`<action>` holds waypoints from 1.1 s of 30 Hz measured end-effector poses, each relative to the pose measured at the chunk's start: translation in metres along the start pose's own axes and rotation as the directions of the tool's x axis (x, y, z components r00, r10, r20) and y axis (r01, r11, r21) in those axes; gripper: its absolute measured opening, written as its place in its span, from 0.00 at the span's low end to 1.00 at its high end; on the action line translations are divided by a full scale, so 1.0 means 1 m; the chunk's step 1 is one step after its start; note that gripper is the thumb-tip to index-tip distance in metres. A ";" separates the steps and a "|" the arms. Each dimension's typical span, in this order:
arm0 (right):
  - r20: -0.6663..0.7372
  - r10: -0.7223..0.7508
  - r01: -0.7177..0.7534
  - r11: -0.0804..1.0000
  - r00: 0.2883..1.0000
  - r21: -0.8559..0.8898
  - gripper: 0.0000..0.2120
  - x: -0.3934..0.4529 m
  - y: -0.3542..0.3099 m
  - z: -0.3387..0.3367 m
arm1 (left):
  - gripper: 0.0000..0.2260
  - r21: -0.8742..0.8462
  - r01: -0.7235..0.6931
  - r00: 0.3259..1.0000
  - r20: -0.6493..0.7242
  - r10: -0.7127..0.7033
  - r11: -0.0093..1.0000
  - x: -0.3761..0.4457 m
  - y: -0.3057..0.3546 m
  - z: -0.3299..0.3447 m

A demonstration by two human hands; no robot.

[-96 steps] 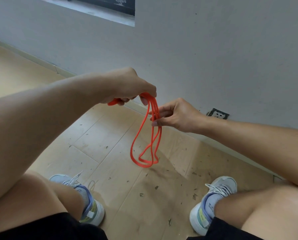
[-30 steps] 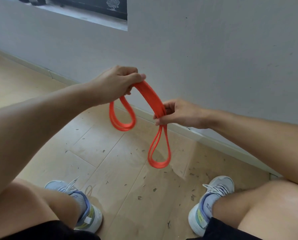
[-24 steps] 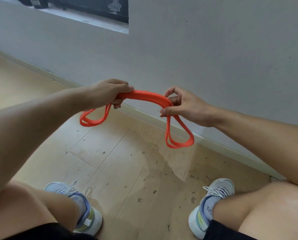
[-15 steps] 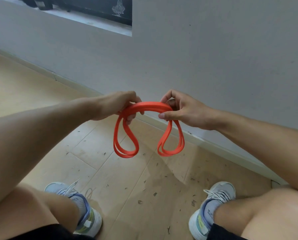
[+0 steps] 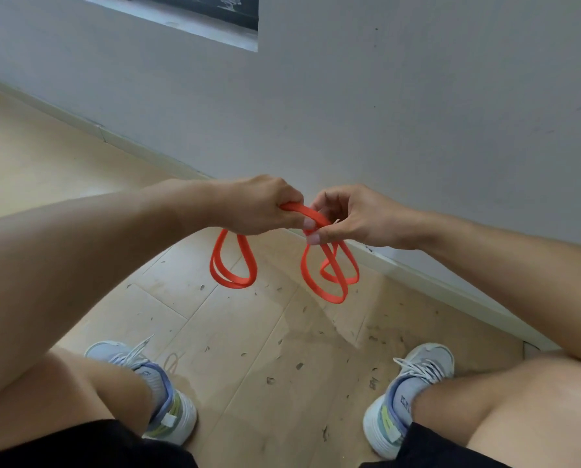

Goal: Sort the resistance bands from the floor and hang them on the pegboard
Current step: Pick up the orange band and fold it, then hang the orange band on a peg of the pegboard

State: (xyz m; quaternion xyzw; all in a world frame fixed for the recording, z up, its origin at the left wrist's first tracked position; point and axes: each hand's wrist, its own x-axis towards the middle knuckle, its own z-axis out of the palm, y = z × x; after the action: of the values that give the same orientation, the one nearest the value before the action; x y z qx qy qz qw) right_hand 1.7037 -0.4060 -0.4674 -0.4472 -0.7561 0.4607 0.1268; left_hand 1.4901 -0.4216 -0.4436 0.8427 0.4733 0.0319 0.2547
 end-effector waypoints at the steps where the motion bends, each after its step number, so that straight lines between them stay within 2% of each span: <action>1: -0.010 -0.001 0.001 1.000 1.000 -0.006 0.11 0.000 0.002 0.000 | 0.16 0.019 0.005 1.000 -0.001 -0.005 1.000 0.000 0.000 -0.001; 9: -0.044 -0.031 0.028 0.997 0.999 -0.067 0.10 0.001 0.004 0.001 | 0.16 0.065 0.044 0.999 0.003 -0.044 0.997 0.000 -0.003 -0.003; 14: -0.078 -0.051 0.049 0.999 0.996 -0.022 0.08 0.004 0.008 0.008 | 0.15 0.044 0.025 0.999 -0.035 -0.023 0.999 -0.002 -0.005 -0.006; 17: -0.084 -0.059 0.057 0.998 0.995 -0.017 0.08 0.005 0.008 0.012 | 0.14 0.018 0.014 0.999 -0.037 -0.013 1.000 -0.003 -0.006 -0.006; 21: -0.155 -0.071 0.085 0.993 0.985 0.085 0.12 0.006 0.004 0.017 | 0.16 -0.035 0.030 0.997 -0.076 -0.033 0.999 -0.002 -0.008 -0.006; 23: -0.191 -0.090 0.106 0.991 0.977 0.077 0.10 0.007 0.001 0.019 | 0.17 -0.070 0.034 0.995 -0.095 -0.041 0.997 -0.003 -0.008 -0.008; 25: -0.218 -0.107 0.119 0.992 0.970 0.043 0.09 0.007 -0.004 0.017 | 0.13 -0.113 0.029 0.993 -0.113 -0.042 0.993 -0.005 -0.009 -0.011; 29: -0.296 -0.099 0.124 0.990 0.950 0.064 0.13 0.000 -0.014 0.003 | 0.06 -0.301 -0.039 0.961 -0.274 -0.047 0.953 -0.013 -0.014 -0.015; 33: -0.422 -0.165 0.220 0.972 0.891 0.084 0.15 -0.010 -0.023 -0.007 | 0.07 -0.466 -0.142 0.892 -0.443 -0.091 0.874 -0.016 -0.007 -0.015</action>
State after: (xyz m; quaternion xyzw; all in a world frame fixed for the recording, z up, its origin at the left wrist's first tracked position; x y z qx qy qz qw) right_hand 1.7008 -0.4132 -0.4427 -0.4478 -0.7214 0.3891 0.3573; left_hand 1.4713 -0.4259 -0.4313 0.7268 0.4845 0.3478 0.3407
